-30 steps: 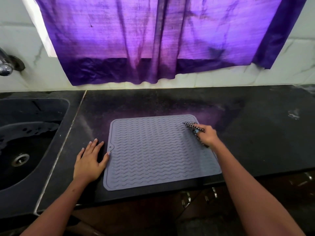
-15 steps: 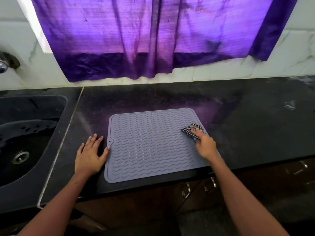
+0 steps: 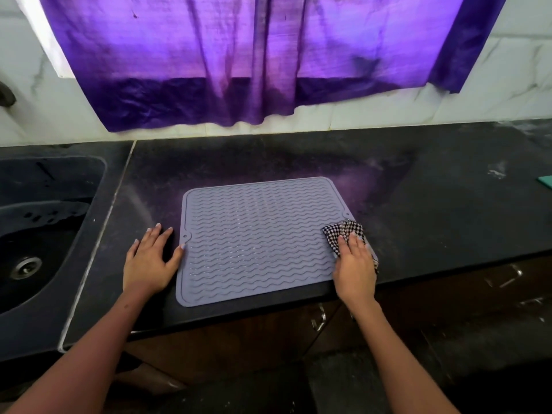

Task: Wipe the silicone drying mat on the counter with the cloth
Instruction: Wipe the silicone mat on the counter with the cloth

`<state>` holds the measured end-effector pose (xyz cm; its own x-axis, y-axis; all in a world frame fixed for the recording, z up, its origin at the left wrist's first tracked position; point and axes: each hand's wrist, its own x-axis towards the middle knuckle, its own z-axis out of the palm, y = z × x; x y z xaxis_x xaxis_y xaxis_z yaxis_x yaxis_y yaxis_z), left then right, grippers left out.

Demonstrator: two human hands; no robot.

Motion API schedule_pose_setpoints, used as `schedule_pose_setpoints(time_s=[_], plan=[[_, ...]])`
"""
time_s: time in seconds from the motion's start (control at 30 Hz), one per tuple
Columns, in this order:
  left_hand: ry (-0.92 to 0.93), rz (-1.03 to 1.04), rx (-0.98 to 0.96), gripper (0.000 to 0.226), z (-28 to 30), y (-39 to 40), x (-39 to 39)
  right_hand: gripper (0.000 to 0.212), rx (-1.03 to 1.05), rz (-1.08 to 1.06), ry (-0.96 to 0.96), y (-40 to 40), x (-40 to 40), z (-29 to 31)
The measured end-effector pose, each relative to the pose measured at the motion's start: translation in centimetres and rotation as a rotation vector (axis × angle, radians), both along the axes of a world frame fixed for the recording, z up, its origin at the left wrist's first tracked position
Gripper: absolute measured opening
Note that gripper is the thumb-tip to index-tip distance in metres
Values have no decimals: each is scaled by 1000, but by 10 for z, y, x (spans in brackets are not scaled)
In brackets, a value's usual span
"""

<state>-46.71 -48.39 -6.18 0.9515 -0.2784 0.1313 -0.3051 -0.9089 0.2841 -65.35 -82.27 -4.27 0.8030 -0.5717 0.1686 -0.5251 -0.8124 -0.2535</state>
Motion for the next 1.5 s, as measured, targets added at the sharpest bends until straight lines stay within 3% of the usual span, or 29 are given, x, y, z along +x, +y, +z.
schedule_pose_setpoints(time_s=[0.23,0.3,0.37,0.5,0.7,0.9,1.0,1.07,1.2,1.33,1.4,1.5], plan=[[8,3,9,87,2,-2,-3,51,128,6,179,-25,14,36],[15,-5,21,89,3,-2,-3,40,337,-59,172,-40,22,58],[31,-20,36,92,5,-2,-4,33,558,-155,21,-47,26,77],[59,-34,61,96,4,0,-4,42,370,-164,-127,-2,23,73],[70,-52,62,100,5,3,-5,56,148,69,8,41,8,10],[66,-47,48,101,7,1,-5,52,482,58,-152,13,16,17],[116,-70,94,104,9,3,-6,36,893,-157,-326,5,27,37],[152,-91,140,106,10,3,-5,36,994,-259,-438,9,35,51],[175,-121,186,107,12,5,-6,42,592,-107,-273,70,40,62],[144,-140,178,104,11,6,-8,55,114,137,-17,123,33,7],[124,-135,168,102,9,6,-8,57,101,140,-5,118,34,0],[107,-137,173,100,9,6,-9,57,242,173,-7,103,38,5]])
